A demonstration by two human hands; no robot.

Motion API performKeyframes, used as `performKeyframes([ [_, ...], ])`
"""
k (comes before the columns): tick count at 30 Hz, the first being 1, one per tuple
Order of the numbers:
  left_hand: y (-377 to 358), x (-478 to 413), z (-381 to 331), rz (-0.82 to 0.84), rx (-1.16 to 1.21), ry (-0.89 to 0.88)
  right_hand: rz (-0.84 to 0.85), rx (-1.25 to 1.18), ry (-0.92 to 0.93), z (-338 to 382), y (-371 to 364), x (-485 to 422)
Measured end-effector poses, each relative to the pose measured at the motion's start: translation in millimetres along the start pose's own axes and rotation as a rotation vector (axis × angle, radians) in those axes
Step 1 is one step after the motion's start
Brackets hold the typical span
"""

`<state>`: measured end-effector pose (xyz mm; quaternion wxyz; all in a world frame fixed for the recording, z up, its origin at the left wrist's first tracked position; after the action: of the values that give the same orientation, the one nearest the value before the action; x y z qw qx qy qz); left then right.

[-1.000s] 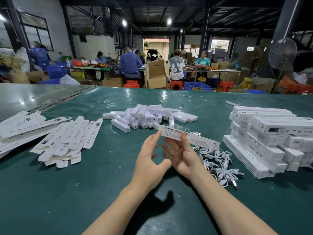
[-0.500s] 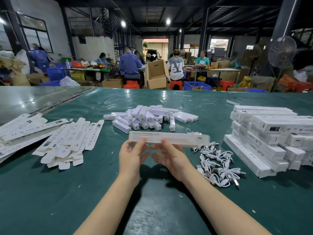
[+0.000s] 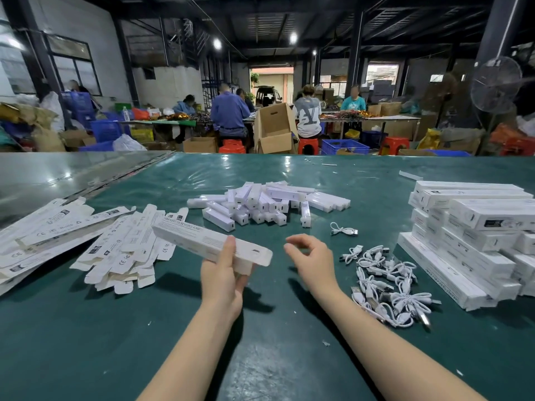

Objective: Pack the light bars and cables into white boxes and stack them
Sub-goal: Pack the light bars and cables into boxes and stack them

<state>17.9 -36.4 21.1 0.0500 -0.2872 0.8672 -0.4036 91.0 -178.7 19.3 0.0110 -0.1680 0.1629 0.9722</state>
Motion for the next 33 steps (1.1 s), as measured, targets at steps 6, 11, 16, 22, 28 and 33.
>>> performKeyframes([
  [6, 5, -2, -2, -0.042, 0.2, 0.192, 0.099, 0.769, -0.009, -20, -16, -46],
  [11, 8, -8, 2, 0.013, 0.188, 0.236, 0.156, 0.924, -0.08, -37, -16, -73],
  [16, 5, -15, 7, 0.063, 0.075, 0.193, 0.204, 1.021, -0.105, -43, -20, -85],
  [22, 4, -17, 13, 0.103, 0.02, 0.241, -0.226, 0.444, -0.038, -30, 5, -73],
  [28, -1, -9, 11, 0.156, 0.082, 0.252, -0.322, -0.084, -0.135, -23, 24, -26],
  [33, -4, -5, 11, 0.244, 0.099, 0.274, -0.038, -0.621, -0.246, -11, 15, 7],
])
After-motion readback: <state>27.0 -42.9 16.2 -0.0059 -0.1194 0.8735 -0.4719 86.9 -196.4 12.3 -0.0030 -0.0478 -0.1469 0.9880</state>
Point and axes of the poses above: each hand's wrist, its own x-axis away from the middle knuckle, its own y-axis out of the back of the hand, z = x × y, the point moved 4 cm from there along -x, towards the middle knuckle, and after that the axes turned 5 degrees about x, right-handed, at the moved point
